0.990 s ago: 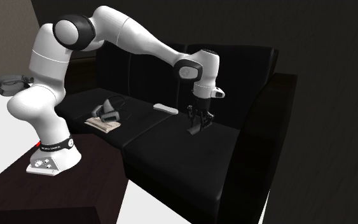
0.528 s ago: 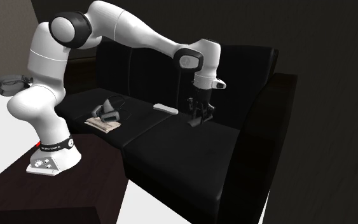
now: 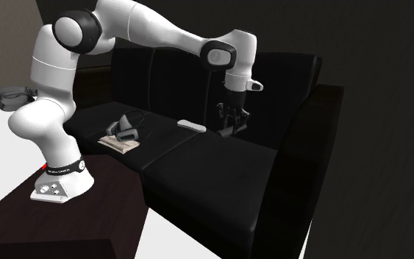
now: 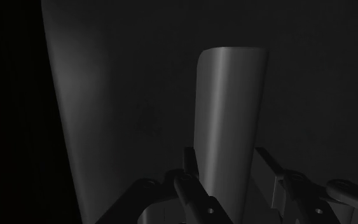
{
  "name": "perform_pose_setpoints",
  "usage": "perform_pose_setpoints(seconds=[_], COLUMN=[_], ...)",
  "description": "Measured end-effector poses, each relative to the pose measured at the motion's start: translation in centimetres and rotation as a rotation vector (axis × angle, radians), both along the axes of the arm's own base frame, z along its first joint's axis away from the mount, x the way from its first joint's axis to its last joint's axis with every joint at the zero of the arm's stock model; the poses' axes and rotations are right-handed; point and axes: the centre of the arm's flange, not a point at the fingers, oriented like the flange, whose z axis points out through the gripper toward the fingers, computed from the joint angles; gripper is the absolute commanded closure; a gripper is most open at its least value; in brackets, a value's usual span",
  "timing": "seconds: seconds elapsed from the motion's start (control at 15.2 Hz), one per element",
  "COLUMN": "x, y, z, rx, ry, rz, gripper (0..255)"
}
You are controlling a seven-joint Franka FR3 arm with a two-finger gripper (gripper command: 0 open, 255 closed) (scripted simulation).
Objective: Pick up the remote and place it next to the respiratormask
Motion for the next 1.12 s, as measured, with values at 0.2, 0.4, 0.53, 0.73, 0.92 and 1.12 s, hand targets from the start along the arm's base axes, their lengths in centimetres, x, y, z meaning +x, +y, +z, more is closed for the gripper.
perform_pose_setpoints(seconds=[0.2,0.4,0.53,0.73,0.92,1.12], x=[0.1,0.0,-0.9,-3.0,-6.0,-8.6], y=[0.1,0.1,1.3,4.4,7.1,10.2], z=[1.5,3.0,3.5,3.1,3.7,3.5], rx=[0.000,0.000,0.000,0.000,0.000,0.000], ry=[0.000,0.000,0.000,0.000,0.001,0.001], rz=[0.000,0.000,0.000,0.000,0.001,0.001], gripper=[255,255,255,255,255,255])
